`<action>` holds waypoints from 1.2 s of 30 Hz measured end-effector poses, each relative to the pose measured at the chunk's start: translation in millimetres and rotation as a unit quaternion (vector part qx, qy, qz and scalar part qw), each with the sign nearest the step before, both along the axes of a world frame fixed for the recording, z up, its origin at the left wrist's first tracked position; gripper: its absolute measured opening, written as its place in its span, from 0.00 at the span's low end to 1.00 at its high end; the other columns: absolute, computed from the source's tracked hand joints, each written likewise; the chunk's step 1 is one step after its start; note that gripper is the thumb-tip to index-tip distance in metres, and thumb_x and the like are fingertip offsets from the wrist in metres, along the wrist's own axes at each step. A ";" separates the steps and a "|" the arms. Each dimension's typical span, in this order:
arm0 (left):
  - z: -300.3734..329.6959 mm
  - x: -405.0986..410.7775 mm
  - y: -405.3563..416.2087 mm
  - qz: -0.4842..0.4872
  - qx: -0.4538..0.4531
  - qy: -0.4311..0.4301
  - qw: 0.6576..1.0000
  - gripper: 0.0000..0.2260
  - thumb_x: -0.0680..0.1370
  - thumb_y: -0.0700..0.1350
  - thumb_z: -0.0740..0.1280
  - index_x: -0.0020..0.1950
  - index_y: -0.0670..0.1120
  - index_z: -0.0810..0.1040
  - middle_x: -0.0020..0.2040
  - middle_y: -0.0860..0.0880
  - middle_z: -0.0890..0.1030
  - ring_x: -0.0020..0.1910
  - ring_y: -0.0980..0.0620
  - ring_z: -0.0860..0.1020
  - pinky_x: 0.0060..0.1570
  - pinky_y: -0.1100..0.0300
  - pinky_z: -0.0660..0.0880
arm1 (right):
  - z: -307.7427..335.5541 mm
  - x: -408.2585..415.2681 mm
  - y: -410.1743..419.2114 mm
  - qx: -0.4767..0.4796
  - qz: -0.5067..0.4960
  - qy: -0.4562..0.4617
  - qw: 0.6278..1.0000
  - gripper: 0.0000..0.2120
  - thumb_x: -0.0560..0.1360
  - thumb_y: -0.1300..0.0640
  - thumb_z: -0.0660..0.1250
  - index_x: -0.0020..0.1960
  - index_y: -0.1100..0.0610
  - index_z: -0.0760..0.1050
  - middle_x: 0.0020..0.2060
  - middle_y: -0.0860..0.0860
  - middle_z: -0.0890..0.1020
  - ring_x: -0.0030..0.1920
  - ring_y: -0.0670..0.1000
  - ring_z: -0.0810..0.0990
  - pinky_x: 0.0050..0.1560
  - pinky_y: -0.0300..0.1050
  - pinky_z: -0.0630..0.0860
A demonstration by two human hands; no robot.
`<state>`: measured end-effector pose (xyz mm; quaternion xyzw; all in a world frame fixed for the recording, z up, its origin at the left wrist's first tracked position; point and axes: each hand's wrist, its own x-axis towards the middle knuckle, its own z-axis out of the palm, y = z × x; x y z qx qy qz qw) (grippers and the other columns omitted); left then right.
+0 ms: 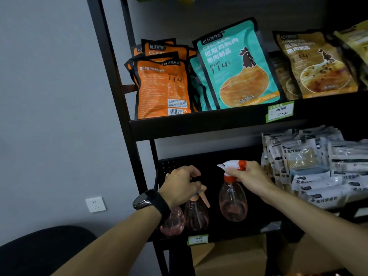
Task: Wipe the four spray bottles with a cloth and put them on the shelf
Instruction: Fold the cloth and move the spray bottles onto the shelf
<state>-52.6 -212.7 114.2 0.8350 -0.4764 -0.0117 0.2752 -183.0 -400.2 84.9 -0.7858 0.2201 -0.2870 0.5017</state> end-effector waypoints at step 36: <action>-32.5 24.6 -7.0 0.015 -0.003 0.004 1.000 0.15 0.77 0.53 0.70 0.61 0.48 0.79 0.58 0.52 0.79 0.59 0.54 0.77 0.69 0.65 0.61 | -60.5 30.9 0.2 0.046 0.043 0.041 0.997 0.12 0.72 0.57 0.73 0.54 0.46 0.83 0.48 0.44 0.85 0.51 0.43 0.83 0.57 0.44 0.78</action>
